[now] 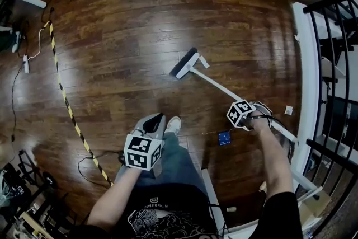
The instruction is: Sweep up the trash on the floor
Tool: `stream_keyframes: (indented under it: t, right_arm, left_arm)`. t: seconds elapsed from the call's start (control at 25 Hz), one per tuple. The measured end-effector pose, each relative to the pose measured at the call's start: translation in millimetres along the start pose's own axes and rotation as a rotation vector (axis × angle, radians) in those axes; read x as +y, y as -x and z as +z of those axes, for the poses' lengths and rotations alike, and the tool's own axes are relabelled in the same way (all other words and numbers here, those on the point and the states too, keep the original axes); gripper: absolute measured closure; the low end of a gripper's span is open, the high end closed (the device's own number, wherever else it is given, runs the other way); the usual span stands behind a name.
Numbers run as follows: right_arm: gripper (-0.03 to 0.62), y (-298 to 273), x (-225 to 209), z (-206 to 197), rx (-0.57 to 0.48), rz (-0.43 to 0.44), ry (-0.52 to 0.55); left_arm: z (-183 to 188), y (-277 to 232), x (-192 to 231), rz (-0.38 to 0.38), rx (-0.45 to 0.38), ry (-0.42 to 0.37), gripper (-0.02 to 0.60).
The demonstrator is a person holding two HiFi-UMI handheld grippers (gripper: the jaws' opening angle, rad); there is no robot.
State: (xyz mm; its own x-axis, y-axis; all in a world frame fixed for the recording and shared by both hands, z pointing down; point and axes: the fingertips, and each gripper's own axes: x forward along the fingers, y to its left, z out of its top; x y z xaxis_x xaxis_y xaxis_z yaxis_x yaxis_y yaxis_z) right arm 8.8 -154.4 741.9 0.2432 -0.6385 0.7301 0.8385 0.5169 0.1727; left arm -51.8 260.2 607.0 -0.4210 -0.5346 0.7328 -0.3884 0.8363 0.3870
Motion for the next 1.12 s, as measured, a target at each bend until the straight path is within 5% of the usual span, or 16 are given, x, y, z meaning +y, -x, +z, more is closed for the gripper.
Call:
stream_keyframes:
  t: [0.4,0.76,1.12]
  right_arm:
    - [0.594,-37.7,-37.5,-91.5,0.176,-0.044,-0.047]
    - [0.594,-69.0,-26.0,-164.5,0.288,0.001,-0.128]
    - [0.594,-54.8,31.0,-163.3,0.101,0.154,-0.287]
  left_arm:
    - [5.0,-12.1,-12.3,-0.026,0.018,-0.026,0.577]
    - [-0.5,-17.2,-23.4,-0.043,0.047,-0.055,0.577]
    - [11.4,-24.1,-58.0,-0.094,0.057,-0.109,0.577]
